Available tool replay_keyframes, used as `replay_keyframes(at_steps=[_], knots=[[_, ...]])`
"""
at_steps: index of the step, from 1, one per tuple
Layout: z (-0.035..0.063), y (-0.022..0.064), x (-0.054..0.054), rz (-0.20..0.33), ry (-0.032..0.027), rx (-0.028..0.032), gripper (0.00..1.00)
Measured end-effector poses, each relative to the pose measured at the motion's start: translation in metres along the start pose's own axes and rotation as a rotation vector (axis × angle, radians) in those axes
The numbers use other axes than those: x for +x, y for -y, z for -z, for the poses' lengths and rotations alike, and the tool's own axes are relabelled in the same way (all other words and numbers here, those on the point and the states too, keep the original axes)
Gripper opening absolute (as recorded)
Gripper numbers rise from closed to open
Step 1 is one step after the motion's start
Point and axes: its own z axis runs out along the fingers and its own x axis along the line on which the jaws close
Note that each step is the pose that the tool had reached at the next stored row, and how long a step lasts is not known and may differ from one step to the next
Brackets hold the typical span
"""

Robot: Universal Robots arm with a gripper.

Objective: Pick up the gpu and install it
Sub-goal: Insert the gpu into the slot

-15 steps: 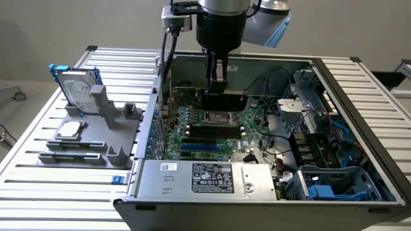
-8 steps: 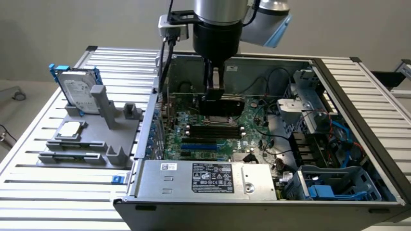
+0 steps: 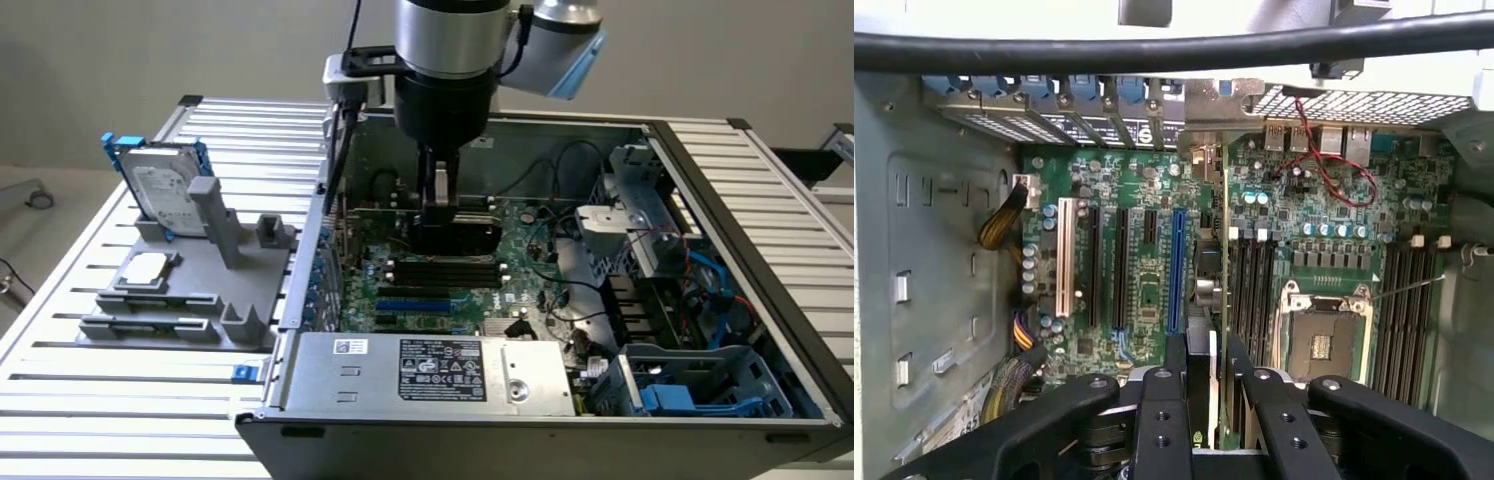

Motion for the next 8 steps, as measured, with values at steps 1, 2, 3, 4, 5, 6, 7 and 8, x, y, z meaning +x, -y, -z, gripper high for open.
replay_keyframes(at_steps=[1,2,3,4,5,6,7,8], knots=[[-0.0012,-0.0004,0.0007,0.000,0.0000,-0.0001,0.26],[-0.0023,-0.0009,0.0014,0.000,-0.0001,-0.0001,0.26],[-0.0030,-0.0012,0.0020,0.000,-0.0001,-0.0001,0.26],[-0.0033,-0.0013,0.0024,0.000,-0.0001,-0.0001,0.26],[-0.0035,-0.0014,0.0028,0.000,0.0000,0.0000,0.26],[-0.0036,-0.0014,0.0033,0.000,-0.0001,-0.0001,0.26],[-0.0039,-0.0014,0.0038,0.000,-0.0001,-0.0001,0.26],[-0.0041,-0.0014,0.0045,0.000,0.0000,-0.0001,0.26]])
